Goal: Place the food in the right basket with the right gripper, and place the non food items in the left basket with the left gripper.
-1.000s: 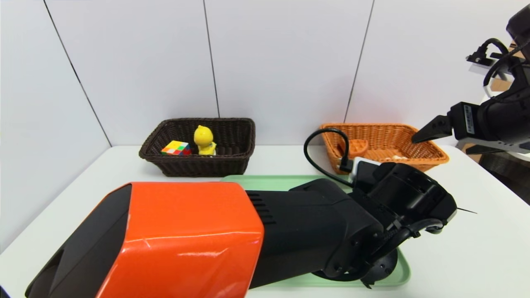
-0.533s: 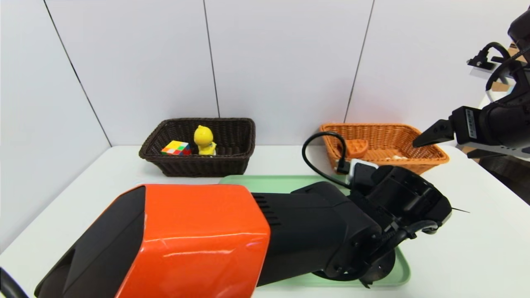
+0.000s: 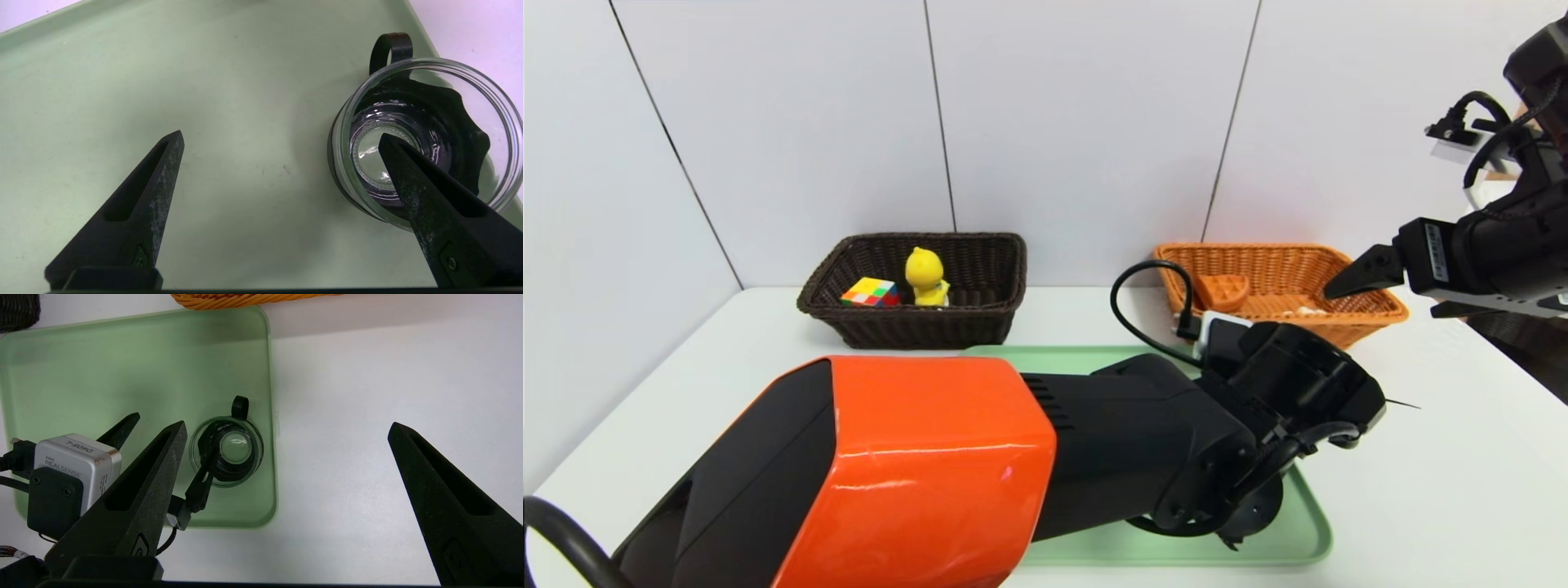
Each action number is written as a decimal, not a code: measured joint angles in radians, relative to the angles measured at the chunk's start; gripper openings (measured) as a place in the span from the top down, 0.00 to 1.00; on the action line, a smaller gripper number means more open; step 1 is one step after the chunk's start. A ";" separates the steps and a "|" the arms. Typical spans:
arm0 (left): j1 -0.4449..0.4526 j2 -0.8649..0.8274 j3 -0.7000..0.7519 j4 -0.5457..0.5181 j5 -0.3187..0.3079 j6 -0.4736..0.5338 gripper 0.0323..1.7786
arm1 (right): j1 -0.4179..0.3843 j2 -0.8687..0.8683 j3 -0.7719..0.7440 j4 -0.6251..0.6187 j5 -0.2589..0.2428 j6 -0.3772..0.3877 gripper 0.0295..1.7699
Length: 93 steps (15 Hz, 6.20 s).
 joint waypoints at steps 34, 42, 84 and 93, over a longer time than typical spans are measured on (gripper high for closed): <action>0.027 0.023 0.001 -0.024 -0.057 0.039 0.97 | 0.006 0.009 0.023 -0.004 -0.001 0.005 0.04; 0.042 -0.051 0.001 0.013 -0.057 0.043 0.97 | 0.012 0.004 0.023 -0.003 -0.001 0.011 0.04; 0.629 -0.359 0.011 0.083 -0.169 0.248 0.20 | 0.066 -0.003 0.029 -0.046 0.001 0.044 0.04; 0.632 -0.695 0.166 0.381 -0.166 0.111 0.09 | 0.174 -0.061 0.070 -0.044 0.000 0.049 0.04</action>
